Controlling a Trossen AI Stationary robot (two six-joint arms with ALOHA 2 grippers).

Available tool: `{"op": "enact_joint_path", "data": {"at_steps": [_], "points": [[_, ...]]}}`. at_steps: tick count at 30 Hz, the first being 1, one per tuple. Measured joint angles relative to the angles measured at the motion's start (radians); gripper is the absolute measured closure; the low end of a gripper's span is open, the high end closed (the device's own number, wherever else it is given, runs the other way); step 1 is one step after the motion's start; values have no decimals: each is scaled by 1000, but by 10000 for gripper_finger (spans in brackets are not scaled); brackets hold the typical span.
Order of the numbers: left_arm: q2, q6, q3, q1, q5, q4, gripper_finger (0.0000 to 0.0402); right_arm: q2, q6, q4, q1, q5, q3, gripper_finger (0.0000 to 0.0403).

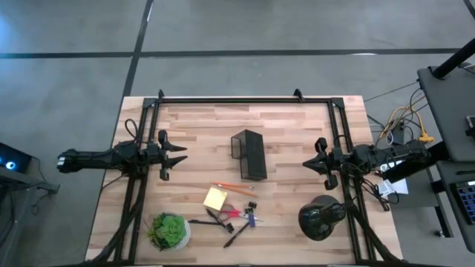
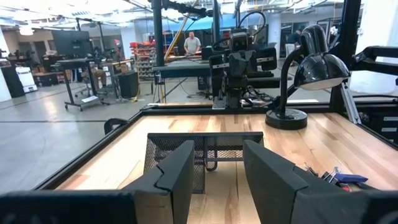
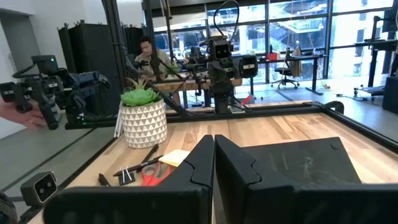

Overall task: Pick and place office supplies into organizer
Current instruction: Adjust the desk organizer

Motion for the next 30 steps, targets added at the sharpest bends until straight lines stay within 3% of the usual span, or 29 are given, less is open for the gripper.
{"op": "enact_joint_path", "data": {"at_steps": [10, 13, 18, 21, 25, 30], "points": [[0, 78, 0, 0, -2, 7, 278, 0, 0, 0, 0, 0, 0, 394], [0, 76, 0, 0, -2, 82, 278, 0, 0, 0, 0, 0, 0, 394], [0, -165, 0, 0, -17, 322, 278, 0, -1, 0, 0, 0, 0, 394], [0, -326, 0, 0, -33, 451, 278, 0, -125, 0, 0, 1, 0, 394], [-2, -338, 0, 0, -56, 529, 278, 0, -328, 1, 0, 1, 0, 394], [0, -362, 0, 0, -55, 554, 278, 0, -405, 27, -3, 51, 0, 394]]}}
